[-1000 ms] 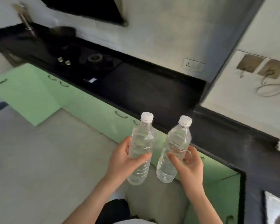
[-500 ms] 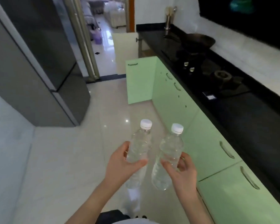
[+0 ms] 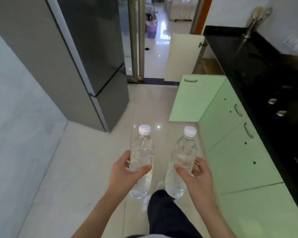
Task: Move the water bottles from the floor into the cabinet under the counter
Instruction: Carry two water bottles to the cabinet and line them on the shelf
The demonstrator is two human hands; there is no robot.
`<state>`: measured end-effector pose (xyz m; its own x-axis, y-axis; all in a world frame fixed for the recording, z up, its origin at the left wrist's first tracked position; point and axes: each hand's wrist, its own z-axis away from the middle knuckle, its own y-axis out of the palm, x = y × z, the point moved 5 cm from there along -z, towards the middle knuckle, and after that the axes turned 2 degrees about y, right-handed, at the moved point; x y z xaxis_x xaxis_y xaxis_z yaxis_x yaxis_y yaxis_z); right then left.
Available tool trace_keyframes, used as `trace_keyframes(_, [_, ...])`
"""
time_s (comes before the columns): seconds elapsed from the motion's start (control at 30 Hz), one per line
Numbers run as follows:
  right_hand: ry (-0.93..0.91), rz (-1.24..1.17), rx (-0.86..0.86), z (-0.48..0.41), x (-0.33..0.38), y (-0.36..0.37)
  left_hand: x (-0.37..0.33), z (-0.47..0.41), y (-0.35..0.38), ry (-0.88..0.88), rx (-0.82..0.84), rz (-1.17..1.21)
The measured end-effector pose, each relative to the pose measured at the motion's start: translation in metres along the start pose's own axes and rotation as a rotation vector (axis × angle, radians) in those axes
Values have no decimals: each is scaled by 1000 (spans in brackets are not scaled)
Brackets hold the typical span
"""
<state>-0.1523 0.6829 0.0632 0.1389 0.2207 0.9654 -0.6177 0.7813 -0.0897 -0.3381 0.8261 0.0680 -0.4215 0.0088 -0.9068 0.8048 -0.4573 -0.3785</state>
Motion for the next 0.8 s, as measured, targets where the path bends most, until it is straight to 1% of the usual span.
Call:
trace_keyframes(0.1, [-24, 3, 55, -85, 21, 14, -26, -65, 14, -22, -55, 14])
trace_keyframes(0.3, [-90, 2, 150, -232, 83, 51, -90, -192, 17, 6, -166, 11])
trace_keyframes(0.5, [-74, 2, 171, -342, 96, 97, -98, -301, 19, -20, -215, 1])
trace_keyframes(0.63, [-58, 1, 162, -404, 93, 135, -89, -381, 19, -40, -198, -5])
trace_keyframes(0.8, [-78, 19, 50, -496, 118, 191, -96, -507, 11, -24, -117, -20])
